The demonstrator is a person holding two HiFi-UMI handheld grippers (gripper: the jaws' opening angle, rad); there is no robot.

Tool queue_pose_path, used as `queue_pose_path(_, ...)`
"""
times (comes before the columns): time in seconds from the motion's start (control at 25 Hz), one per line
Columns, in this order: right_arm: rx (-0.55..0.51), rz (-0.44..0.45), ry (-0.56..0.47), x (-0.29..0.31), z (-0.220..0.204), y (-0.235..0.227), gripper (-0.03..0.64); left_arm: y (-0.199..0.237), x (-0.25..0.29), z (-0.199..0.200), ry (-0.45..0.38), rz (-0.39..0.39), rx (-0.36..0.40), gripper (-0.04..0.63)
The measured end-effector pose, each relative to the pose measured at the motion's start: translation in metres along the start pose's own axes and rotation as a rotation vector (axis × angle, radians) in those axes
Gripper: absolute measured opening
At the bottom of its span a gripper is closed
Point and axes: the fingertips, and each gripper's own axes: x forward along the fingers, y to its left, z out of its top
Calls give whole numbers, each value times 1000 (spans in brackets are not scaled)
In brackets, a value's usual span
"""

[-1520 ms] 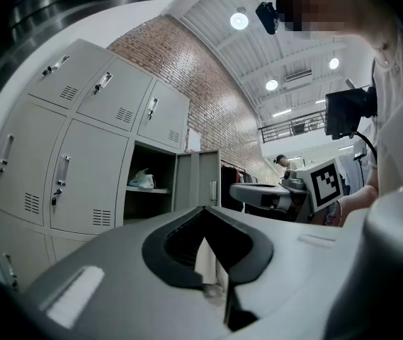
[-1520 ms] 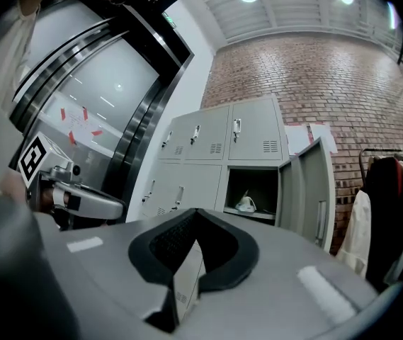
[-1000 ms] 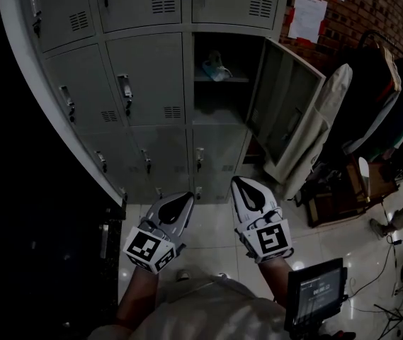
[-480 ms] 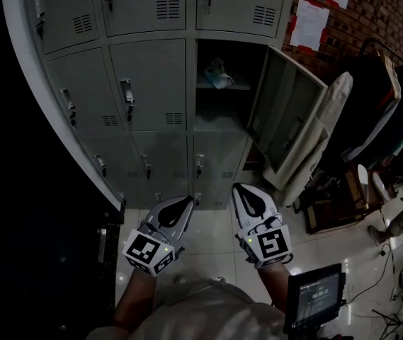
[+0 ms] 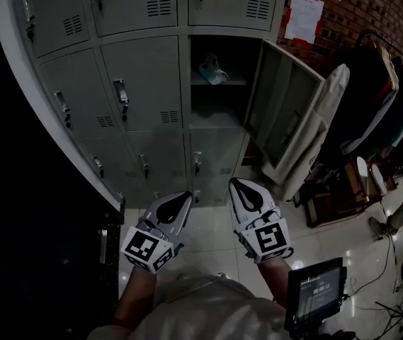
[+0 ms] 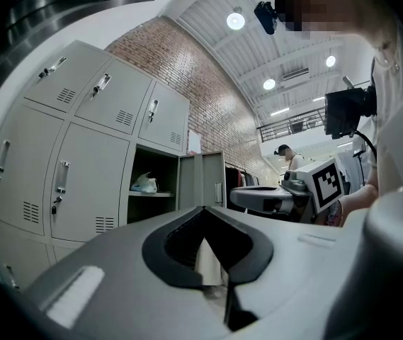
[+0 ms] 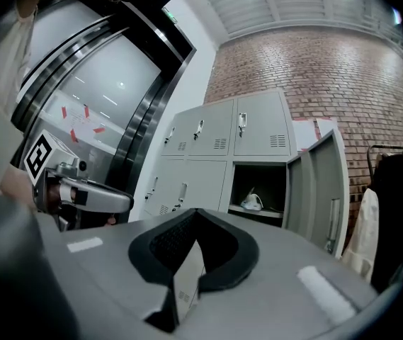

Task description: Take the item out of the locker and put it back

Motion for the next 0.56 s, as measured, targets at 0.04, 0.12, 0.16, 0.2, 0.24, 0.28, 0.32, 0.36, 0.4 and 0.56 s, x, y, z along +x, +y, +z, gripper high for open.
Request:
queue_pose_path(0.04, -2, -1, 0, 1, 0, 0, 0, 1, 1, 0, 0, -1, 0, 0)
queue_pose_path(0.12, 1, -3, 0, 4, 0, 0, 0, 4, 1, 1, -1, -2, 0, 0)
queue_pose_path(0.16, 3, -3, -1, 5, 1, 0, 0, 5, 2, 2, -4, -3, 0, 0)
queue_pose_path(0.2, 4, -3, -1, 7, 1, 0, 0, 6, 2, 2, -6, -3, 0, 0)
queue_pose_path(0.24, 5, -3, -2, 8, 1, 0, 0, 7, 2, 2, -8, -3, 0, 0)
queue_pose_path(0.28, 5, -3, -3, 9, 0, -1, 0, 8, 3, 2, -9, -2, -1, 0)
queue_pose_path(0.32, 3, -3, -3, 10, 0, -1, 0, 9, 3, 1, -8, -2, -3, 0)
queue_pose_path(0.36, 1, -3, -3, 10, -1, -1, 0, 9, 3, 0, -7, -1, -4, 0)
queue_pose_path(0.4, -2, -3, -2, 11, -2, -2, 0, 10, 3, -1, -5, -2, -5, 0)
queue_pose_path(0.56, 3, 0, 2, 14, -3, -2, 0, 13, 6, -3, -1, -2, -9, 0)
